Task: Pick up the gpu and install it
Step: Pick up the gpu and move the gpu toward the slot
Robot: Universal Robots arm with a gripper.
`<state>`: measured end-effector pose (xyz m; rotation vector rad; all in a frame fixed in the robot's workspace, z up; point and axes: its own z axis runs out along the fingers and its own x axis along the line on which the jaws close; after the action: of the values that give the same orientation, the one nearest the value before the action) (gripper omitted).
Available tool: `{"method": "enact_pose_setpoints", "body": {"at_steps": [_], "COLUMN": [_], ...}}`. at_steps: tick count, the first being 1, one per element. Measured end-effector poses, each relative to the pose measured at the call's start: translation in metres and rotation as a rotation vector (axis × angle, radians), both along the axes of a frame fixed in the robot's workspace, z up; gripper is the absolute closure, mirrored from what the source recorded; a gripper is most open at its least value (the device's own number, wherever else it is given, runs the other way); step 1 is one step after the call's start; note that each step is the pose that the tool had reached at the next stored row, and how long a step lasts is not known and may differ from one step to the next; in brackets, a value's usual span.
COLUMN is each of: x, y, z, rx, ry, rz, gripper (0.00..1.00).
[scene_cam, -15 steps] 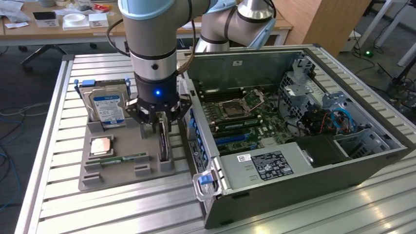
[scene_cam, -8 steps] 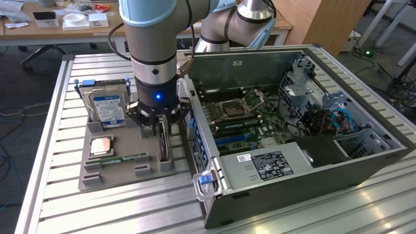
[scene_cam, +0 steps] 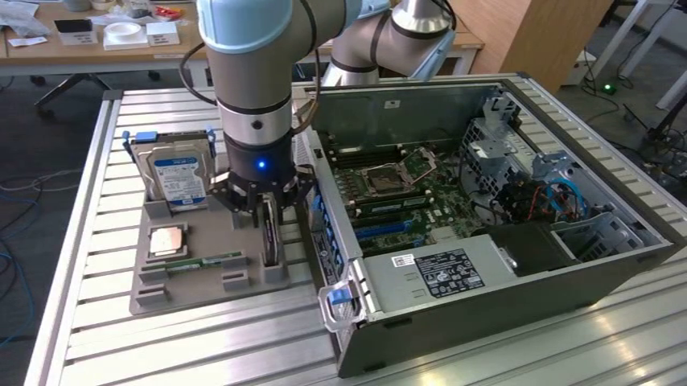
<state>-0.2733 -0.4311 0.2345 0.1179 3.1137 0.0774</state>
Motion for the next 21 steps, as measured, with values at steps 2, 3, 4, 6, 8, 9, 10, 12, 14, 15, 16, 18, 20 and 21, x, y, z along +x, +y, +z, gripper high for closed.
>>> {"method": "enact_pose_setpoints", "body": {"at_steps": [2, 3, 4, 6, 8, 9, 10, 12, 14, 15, 16, 18, 20, 21], "x": [-0.0001, 0.0000, 0.0000, 0.0000, 0.0000, 0.0000, -0.0001, -0.0002, -0.0003, -0.0002, -0.0002, -0.0003, -0.0003, -0.0003], "y": [0.0005, 0.0008, 0.0014, 0.0033, 0.0045, 0.0046, 0.0051, 0.0061, 0.0070, 0.0071, 0.0071, 0.0072, 0.0072, 0.0073], "z": [-0.0020, -0.0023, -0.0025, -0.0028, -0.0029, -0.0032, -0.0035, -0.0039, -0.0044, -0.0044, -0.0044, -0.0045, -0.0047, -0.0051], "rx": [0.0000, 0.0000, -0.0001, 0.0000, 0.0000, 0.0000, 0.0000, 0.0001, 0.0000, 0.0001, -0.0001, -0.0002, -0.0001, 0.0001], "ry": [0.0000, 0.0000, 0.0000, -0.0001, 0.0000, 0.0000, -0.0001, -0.0001, -0.0001, 0.0000, 0.0001, 0.0001, 0.0000, -0.0001], "rz": [0.000, 0.000, 0.000, 0.000, 0.000, 0.000, 0.000, 0.000, 0.000, 0.000, 0.000, 0.000, 0.000, 0.000], "gripper": [0.58, 0.58, 0.58, 0.58, 0.58, 0.58, 0.58, 0.58, 0.58, 0.58, 0.58, 0.58, 0.58, 0.58]}}
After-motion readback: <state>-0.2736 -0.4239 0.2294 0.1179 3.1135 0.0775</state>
